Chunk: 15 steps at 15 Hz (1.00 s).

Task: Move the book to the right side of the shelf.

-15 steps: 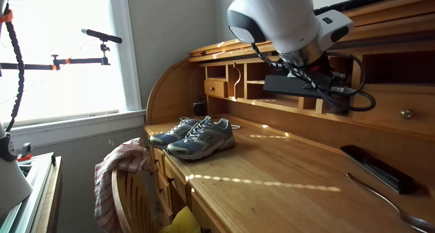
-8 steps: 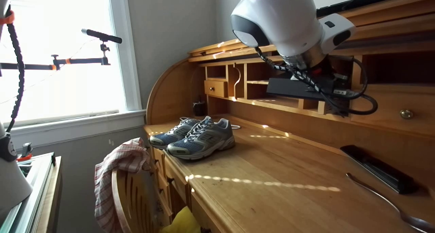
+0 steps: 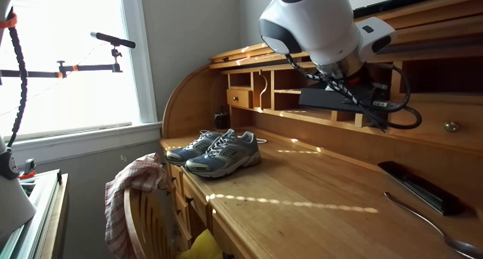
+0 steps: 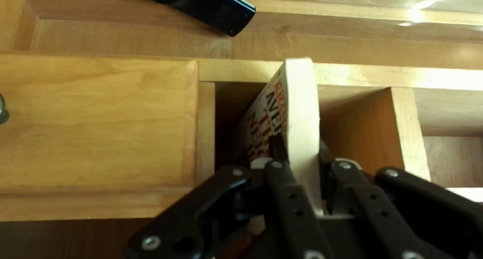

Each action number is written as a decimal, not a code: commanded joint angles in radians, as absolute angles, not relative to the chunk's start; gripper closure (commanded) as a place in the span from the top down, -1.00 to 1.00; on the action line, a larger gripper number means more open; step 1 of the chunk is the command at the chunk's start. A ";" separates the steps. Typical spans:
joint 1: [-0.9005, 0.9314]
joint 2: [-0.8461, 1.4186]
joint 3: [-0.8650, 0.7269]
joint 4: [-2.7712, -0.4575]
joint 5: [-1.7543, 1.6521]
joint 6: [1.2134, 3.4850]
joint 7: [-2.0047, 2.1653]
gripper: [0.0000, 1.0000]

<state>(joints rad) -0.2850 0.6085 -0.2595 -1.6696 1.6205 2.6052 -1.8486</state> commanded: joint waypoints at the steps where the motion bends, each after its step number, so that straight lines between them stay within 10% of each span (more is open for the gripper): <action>1: -0.287 0.646 -0.249 -1.634 1.642 2.606 -1.871 -0.90; 5: -0.283 0.650 -0.248 -1.629 1.640 2.608 -1.873 -0.90; 7: -0.283 0.646 -0.248 -1.631 1.644 2.611 -1.880 -0.14; 12: -0.272 0.607 -0.233 -1.674 1.671 2.621 -1.951 0.46; 13: -0.271 0.602 -0.230 -1.681 1.681 2.623 -1.960 -0.37; 15: -0.270 0.593 -0.229 -1.691 1.704 2.638 -1.983 -0.31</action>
